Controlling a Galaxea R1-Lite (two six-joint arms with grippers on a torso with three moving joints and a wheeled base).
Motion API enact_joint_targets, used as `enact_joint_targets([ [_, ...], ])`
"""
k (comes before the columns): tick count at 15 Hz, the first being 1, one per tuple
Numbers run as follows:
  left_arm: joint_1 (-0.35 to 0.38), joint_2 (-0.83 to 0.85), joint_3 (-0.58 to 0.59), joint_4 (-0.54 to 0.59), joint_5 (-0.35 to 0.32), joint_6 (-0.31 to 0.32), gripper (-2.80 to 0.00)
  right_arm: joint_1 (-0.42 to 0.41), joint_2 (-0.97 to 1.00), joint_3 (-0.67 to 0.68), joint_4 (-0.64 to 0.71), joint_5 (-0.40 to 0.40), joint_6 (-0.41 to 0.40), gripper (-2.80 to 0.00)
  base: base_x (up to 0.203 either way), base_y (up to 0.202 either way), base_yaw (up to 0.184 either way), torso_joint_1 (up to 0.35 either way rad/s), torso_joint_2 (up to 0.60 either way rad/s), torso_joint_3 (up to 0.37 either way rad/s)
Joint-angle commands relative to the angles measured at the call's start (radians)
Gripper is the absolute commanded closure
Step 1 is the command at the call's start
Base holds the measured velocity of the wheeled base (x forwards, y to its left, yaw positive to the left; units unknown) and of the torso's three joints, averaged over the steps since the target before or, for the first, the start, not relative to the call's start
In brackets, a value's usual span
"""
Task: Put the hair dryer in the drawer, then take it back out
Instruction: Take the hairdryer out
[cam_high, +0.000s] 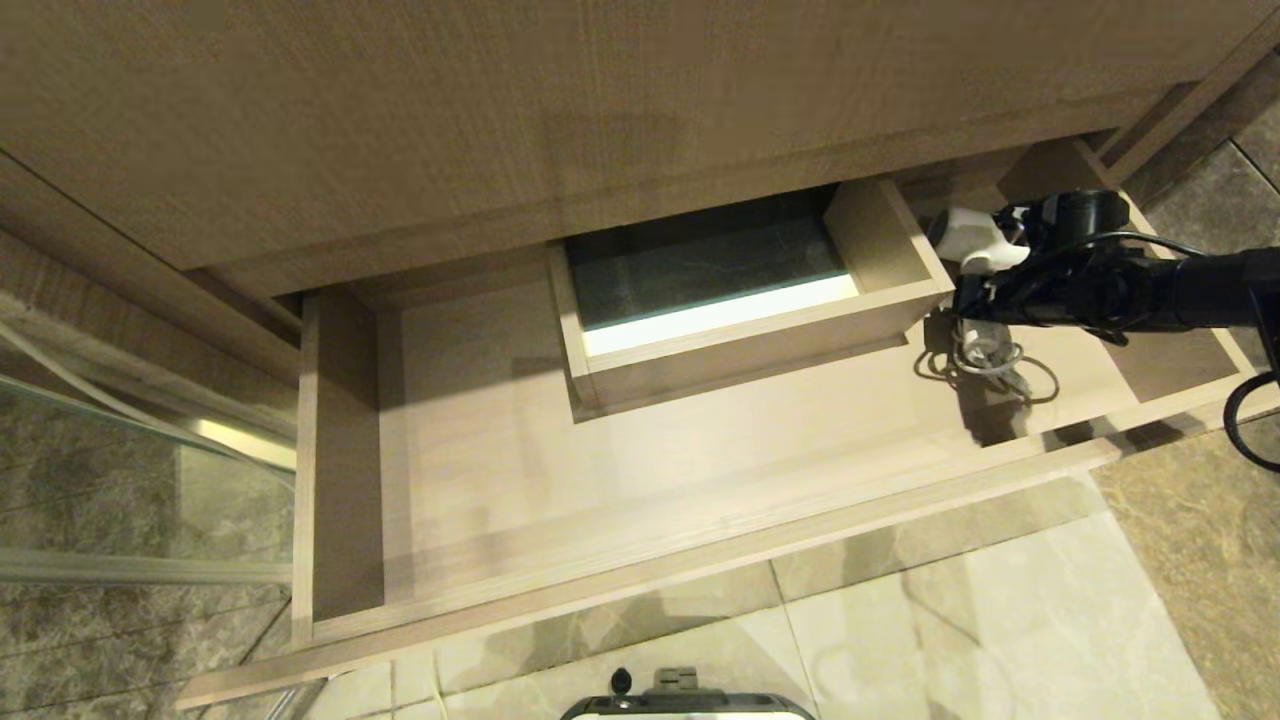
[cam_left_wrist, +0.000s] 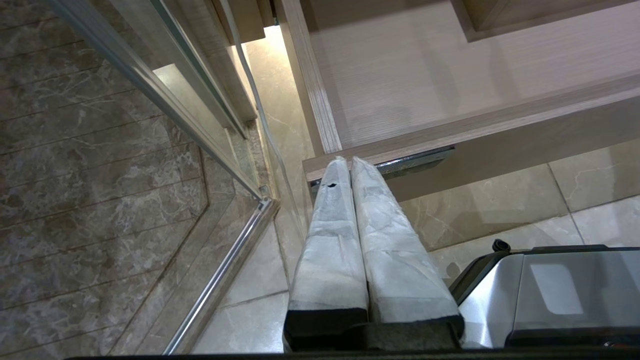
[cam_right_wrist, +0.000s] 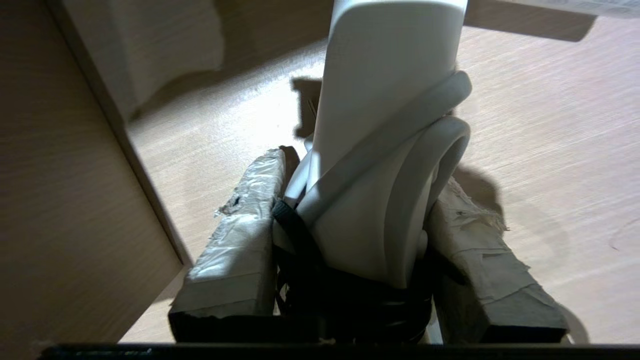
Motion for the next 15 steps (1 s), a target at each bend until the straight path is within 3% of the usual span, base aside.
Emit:
enact_joint_targets([
  [1,0.000,0.000,0.001,0.000,0.000,0.000,0.00,0.000,-0.042,0.011,-0.002,0.002,-0.010,0.00,0.000,0.000,0.000,0.000,0.00,0.000],
  [7,0.000,0.000,0.002,0.000,0.000,0.000,0.00,-0.002,-0.129,0.059,0.006,0.002,-0.021,0.00,0.000,0.000,0.000,0.000,0.00,0.000],
  [15,0.000,0.000,0.002,0.000,0.000,0.000,0.00,-0.006,-0.378,0.276,0.089,-0.002,-0.065,0.00,0.000,0.000,0.000,0.000,0.00,0.000],
])
